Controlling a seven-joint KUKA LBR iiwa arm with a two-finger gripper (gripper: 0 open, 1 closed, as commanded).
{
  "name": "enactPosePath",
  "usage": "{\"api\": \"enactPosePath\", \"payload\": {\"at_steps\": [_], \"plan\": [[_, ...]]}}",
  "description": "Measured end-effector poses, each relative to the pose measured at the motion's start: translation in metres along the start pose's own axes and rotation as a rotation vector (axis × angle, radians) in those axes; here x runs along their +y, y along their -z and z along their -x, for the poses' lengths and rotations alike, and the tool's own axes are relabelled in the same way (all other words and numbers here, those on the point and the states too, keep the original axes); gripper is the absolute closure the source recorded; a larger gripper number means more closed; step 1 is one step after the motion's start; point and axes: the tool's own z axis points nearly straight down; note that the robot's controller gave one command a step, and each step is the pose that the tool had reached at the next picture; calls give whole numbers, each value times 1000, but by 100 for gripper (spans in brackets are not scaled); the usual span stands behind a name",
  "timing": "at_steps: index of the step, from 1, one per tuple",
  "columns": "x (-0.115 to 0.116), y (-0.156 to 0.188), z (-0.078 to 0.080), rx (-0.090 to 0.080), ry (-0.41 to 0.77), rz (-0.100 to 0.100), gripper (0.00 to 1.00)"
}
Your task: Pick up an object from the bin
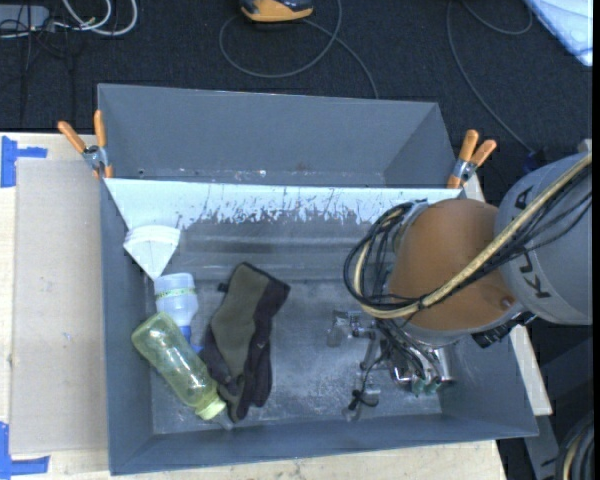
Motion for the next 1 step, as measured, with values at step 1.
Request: {"api": "enactPosePath", "payload": {"at_steps": [1], "plan": [[0, 4, 2, -8, -1, 0, 0]]}}
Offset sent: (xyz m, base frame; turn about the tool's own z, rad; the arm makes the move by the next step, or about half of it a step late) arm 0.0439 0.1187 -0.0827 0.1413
